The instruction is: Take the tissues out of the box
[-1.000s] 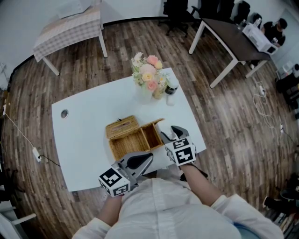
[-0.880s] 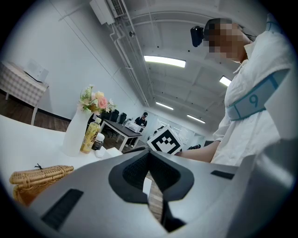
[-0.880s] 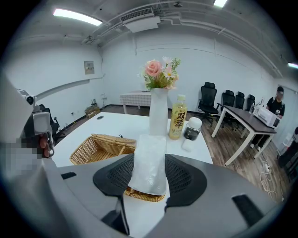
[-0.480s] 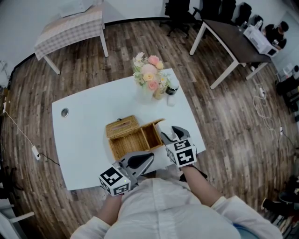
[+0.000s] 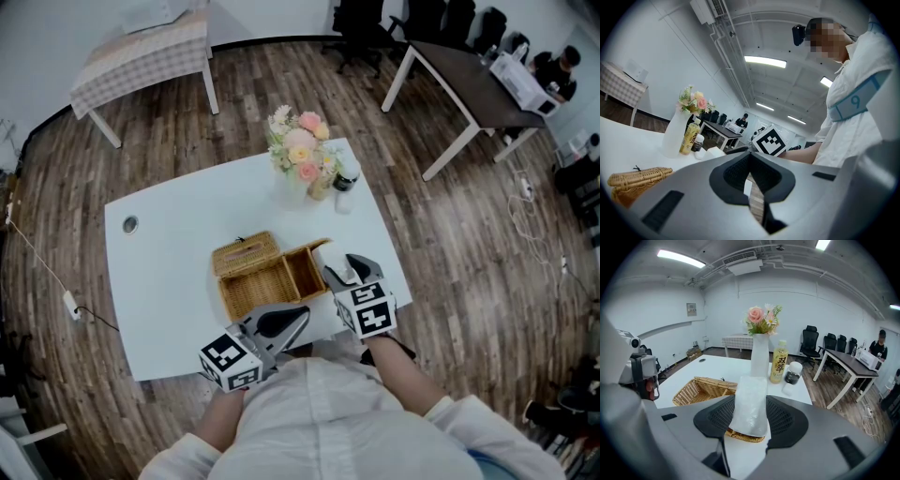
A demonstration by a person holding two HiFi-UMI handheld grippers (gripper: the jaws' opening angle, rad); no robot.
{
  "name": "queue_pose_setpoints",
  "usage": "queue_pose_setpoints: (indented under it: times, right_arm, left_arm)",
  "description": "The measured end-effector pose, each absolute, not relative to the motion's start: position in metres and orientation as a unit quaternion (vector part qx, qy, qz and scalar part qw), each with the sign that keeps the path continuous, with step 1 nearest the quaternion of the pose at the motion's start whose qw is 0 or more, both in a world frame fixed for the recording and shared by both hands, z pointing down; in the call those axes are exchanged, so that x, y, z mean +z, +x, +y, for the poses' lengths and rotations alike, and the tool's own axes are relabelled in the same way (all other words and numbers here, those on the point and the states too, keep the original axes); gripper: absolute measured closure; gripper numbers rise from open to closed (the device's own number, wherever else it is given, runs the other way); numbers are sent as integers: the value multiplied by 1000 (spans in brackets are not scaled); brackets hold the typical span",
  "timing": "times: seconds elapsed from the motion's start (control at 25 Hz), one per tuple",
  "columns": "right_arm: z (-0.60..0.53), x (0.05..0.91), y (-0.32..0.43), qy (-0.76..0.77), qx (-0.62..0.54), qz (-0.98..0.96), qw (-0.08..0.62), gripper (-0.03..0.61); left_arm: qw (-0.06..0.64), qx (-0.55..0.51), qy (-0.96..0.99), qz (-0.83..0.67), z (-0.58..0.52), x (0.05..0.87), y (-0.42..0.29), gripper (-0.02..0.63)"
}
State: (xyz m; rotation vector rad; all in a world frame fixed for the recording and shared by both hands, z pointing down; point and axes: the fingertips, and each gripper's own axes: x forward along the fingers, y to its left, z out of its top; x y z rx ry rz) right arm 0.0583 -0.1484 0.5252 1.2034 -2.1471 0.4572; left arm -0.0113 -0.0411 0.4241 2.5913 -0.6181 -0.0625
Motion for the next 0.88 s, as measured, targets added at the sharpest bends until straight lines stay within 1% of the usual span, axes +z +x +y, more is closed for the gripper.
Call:
queue_pose_setpoints:
  times: [0.88]
  right_arm:
    - [-149, 503, 77, 463, 172, -824, 276, 354]
  left_arm:
    - [237, -16, 946, -221, -44, 426, 2, 612]
